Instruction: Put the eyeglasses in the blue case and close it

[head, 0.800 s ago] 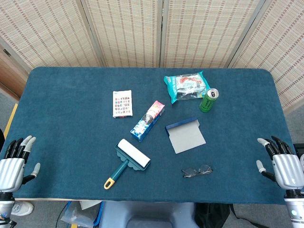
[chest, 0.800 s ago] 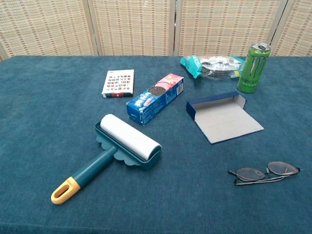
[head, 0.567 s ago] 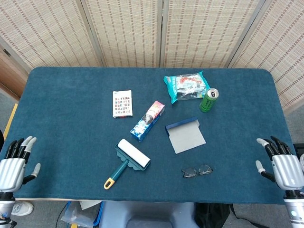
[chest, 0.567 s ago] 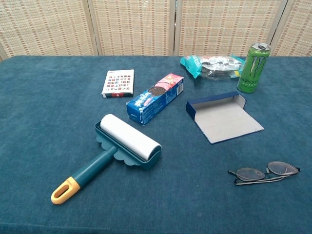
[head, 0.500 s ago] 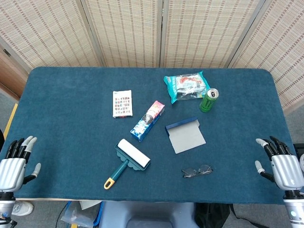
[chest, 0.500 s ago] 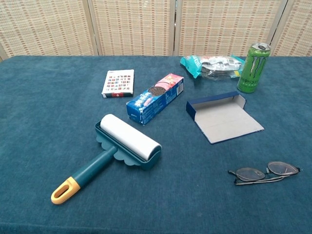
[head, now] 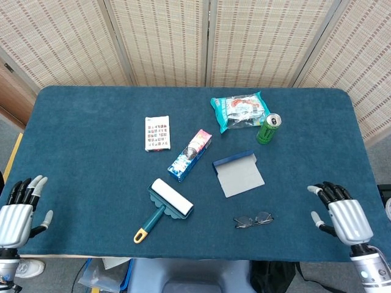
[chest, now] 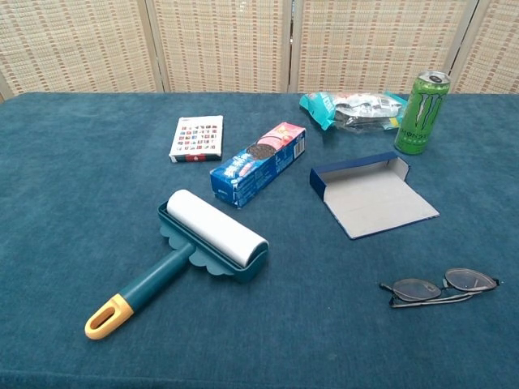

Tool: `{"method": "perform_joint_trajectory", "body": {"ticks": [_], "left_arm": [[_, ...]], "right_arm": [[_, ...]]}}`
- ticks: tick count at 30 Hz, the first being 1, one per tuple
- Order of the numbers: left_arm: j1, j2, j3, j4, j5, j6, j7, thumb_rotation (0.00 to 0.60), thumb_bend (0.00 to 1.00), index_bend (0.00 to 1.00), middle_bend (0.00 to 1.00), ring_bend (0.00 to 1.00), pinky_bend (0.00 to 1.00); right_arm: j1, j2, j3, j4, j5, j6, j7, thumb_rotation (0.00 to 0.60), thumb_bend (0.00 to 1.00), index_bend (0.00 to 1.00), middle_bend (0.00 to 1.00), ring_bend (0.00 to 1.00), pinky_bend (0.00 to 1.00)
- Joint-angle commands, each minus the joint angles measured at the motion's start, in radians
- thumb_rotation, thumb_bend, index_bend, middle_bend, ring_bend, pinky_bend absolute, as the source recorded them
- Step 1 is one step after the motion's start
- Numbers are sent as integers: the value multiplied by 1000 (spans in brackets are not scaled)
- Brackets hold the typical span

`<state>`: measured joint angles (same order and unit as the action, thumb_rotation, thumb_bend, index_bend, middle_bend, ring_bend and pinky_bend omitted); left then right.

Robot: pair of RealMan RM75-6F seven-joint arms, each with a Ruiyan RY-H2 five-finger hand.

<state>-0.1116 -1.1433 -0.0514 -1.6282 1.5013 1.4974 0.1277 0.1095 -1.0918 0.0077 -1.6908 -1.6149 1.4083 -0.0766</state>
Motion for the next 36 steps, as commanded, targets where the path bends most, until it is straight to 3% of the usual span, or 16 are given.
{"method": "perform_joint_trajectory", "body": {"ticks": [1, 14, 36], "left_arm": [[2, 1, 1, -1, 2, 3, -1, 600, 382, 3, 0, 0, 0], [27, 12, 9, -1, -1, 28, -15, 600, 382, 3, 0, 0, 0], [36, 11, 13, 20, 0, 23, -45, 600, 381, 3, 0, 0, 0]], "right_arm": [[40, -15, -15, -8, -39, -53, -29, 600, 364, 267, 236, 153, 186], [192, -129, -59, 27, -89, -310, -109, 600, 364, 338, 203, 125, 186], [262, -250, -59, 125, 16, -419, -183, 600, 364, 362, 203, 111, 186]]}}
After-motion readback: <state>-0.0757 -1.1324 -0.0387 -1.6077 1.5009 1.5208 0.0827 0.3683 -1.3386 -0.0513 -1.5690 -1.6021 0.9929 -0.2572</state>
